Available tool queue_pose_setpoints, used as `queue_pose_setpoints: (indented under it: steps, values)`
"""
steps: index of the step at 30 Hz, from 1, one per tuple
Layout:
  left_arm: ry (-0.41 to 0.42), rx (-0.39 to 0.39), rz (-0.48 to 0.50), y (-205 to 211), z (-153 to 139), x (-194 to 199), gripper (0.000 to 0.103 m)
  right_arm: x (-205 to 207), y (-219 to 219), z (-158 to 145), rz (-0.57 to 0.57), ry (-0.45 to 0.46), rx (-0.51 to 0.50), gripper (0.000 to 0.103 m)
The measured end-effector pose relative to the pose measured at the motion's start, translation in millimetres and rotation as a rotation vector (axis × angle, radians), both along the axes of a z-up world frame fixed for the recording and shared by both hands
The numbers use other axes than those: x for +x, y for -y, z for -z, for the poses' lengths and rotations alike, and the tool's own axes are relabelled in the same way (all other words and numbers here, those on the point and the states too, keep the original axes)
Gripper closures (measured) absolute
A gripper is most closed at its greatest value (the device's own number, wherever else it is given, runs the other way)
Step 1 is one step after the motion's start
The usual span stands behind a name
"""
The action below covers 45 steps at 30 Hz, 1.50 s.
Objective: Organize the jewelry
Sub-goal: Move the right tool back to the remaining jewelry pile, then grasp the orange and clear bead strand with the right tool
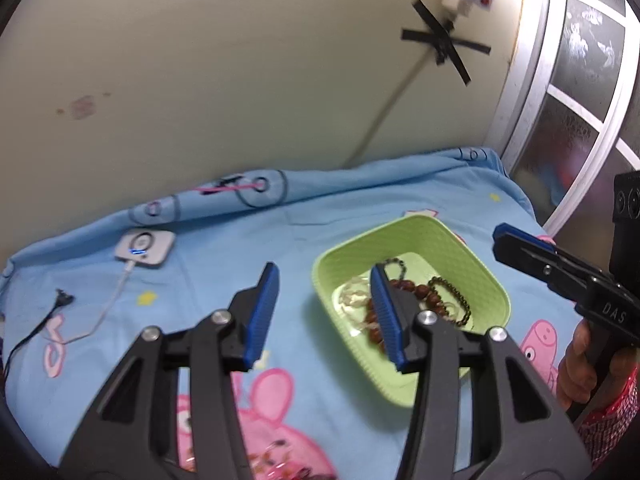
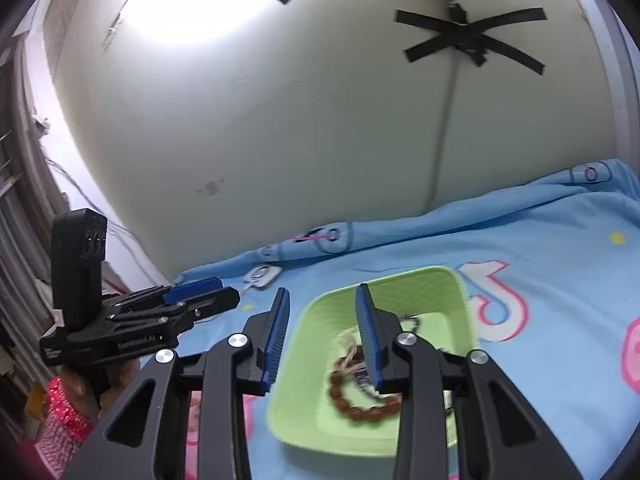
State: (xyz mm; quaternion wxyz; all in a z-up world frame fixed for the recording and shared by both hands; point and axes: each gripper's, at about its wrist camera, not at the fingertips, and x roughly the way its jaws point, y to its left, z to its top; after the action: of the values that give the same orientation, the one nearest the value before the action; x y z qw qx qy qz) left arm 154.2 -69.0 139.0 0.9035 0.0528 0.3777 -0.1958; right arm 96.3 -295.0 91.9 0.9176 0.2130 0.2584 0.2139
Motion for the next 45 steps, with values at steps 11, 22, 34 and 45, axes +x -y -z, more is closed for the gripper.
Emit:
queue_pose_setpoints:
  steps: [11,22,34,45]
  values:
    - [0.077,-0.018,-0.166,-124.8,8.6,-68.7,0.057,-29.4,-82.9,6.5,-0.251,-0.004,-0.068,0.088]
    - [-0.026,-0.065,-0.329,-209.6,84.2,-124.1,0.057,-45.2,-218.7,55.0,-0.528,-0.066,-0.467,0.088]
    - [0.082,-0.060,-0.291,-213.8,89.7,-153.0,0.057,-30.8,-286.5,92.6,-0.586,0.007,-0.787,0.103]
    - [0.172,-0.033,-0.183,-179.9,79.7,-156.6,0.049,-16.4,-236.2,3.7,-0.468,0.001,-0.420,0.103]
